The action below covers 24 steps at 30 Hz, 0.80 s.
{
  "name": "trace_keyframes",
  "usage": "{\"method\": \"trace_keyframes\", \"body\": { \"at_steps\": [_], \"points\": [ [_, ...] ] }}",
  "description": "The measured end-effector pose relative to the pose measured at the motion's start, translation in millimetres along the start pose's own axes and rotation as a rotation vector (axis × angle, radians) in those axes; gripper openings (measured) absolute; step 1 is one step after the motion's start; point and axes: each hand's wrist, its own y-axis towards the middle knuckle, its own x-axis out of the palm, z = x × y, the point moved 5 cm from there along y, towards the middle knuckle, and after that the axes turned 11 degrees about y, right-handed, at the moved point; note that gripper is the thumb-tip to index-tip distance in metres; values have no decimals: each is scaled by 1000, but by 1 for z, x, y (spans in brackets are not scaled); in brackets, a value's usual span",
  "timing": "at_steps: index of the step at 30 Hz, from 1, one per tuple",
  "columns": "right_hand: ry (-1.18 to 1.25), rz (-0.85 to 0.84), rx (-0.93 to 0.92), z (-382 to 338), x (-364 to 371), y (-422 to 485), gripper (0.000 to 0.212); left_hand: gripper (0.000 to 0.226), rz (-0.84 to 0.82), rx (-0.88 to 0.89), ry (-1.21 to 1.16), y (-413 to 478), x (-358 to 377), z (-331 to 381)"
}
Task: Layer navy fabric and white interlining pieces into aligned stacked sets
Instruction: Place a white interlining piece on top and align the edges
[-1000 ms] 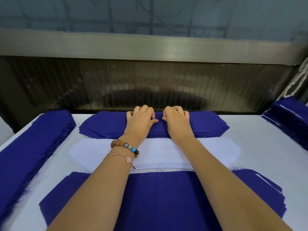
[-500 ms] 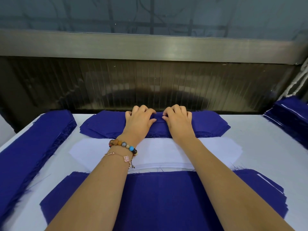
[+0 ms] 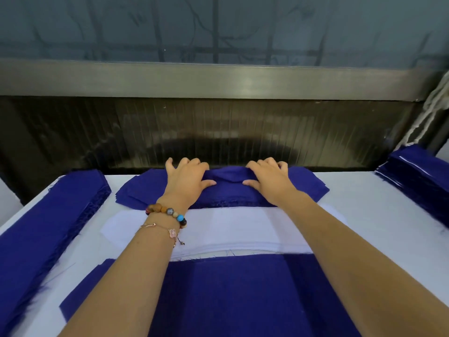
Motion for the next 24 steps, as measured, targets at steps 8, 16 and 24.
{"method": "trace_keyframes", "body": {
  "at_steps": [8, 16, 24],
  "points": [
    [-272, -191, 308, 80, -51, -17, 33, 37, -277, -201, 102, -3, -9, -72],
    [328, 168, 575, 99, -60, -53, 27, 33, -92, -404, -242, -39, -23, -114],
    [510, 249, 532, 84, -109, -91, 20, 26, 116, -405, -535, -86, -86, -121]
  ]
}}
